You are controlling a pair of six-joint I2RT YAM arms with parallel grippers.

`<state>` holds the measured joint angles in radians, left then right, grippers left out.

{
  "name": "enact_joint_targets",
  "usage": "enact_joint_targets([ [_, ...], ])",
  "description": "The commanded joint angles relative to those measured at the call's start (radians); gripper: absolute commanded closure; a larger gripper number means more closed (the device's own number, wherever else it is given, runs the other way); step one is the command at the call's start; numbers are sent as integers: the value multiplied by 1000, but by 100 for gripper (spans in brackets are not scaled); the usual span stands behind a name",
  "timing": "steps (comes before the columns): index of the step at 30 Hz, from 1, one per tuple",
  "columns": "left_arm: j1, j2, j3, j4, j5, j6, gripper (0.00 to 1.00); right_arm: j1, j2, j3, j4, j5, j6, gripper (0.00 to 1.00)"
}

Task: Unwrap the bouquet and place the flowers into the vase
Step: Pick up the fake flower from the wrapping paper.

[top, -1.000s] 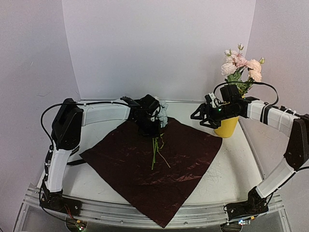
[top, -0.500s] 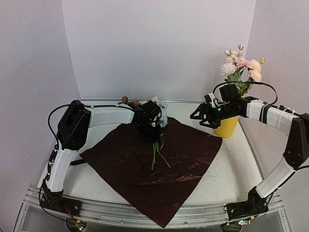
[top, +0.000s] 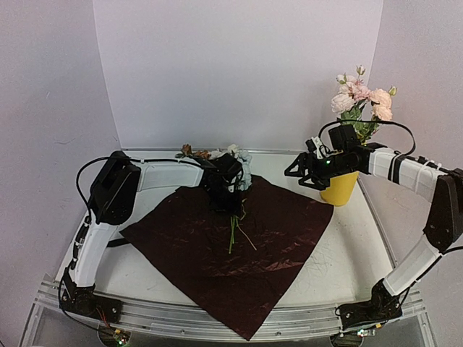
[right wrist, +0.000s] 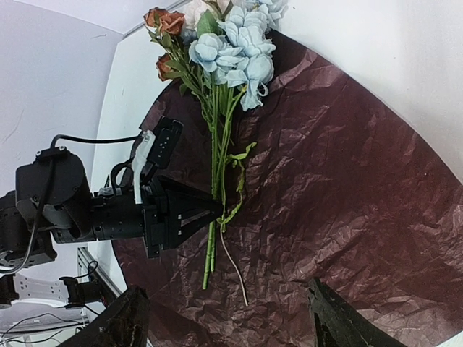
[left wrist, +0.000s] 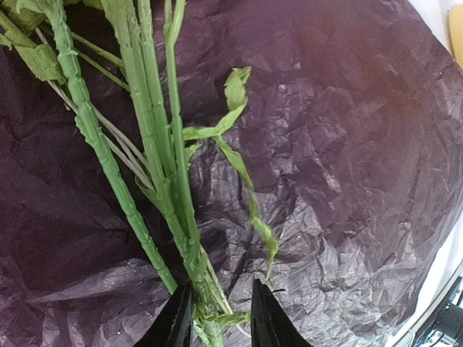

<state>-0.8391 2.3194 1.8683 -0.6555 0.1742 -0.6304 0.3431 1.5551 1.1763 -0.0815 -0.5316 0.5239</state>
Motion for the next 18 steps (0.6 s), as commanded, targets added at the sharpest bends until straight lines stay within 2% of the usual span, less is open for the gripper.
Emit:
enact_joint_targets([
  [1,0,26,31,-12,11,-2,76,5,17,46,-11,-9,-16,24],
  [7,-1,28,45,-16,9,-2,99,5,17,54,-12,-9,-23,24],
  [18,2,-154,41,-62,-30,-10,100,6,-12,33,-20,-18,0,22],
])
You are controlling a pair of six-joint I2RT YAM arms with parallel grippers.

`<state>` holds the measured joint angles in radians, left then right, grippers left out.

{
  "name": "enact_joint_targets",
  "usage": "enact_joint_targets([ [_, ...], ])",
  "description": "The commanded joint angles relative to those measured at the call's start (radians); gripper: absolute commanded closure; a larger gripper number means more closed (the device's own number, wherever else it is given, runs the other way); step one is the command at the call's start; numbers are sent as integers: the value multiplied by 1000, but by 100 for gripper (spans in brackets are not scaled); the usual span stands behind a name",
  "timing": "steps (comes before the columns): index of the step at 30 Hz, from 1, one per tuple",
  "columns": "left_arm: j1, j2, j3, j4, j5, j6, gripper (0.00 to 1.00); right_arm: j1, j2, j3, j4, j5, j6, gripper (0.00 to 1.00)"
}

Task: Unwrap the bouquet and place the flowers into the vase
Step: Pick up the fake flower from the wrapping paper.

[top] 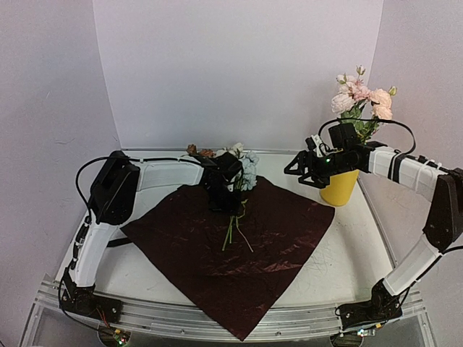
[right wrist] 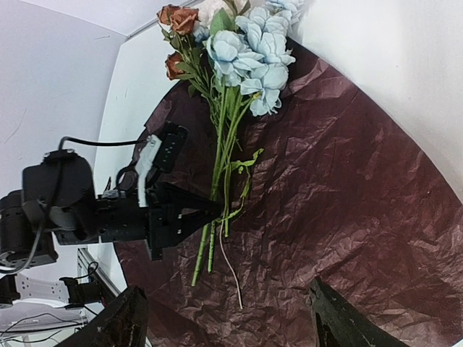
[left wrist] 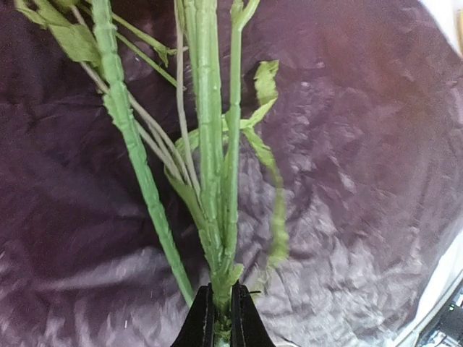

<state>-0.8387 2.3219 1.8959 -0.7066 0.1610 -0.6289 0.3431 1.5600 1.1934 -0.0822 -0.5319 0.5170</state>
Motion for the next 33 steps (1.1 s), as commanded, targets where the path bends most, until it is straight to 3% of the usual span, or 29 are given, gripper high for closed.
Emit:
enact_joint_targets([
  [1,2,-178,8,-11,-19,-18,100,5,-20,17,-19,-22,13,22],
  [9,1,-281,41,-10,23,-30,100,6,-17,65,-11,-120,110,21],
  [20,-18,-317,67,-6,42,-12,100,26,19,97,221,-258,353,15],
  [28,-25,-314,64,8,60,17,97,117,134,174,287,-214,413,15],
  [33,-25,-311,51,14,64,21,97,163,183,225,297,-68,417,18],
])
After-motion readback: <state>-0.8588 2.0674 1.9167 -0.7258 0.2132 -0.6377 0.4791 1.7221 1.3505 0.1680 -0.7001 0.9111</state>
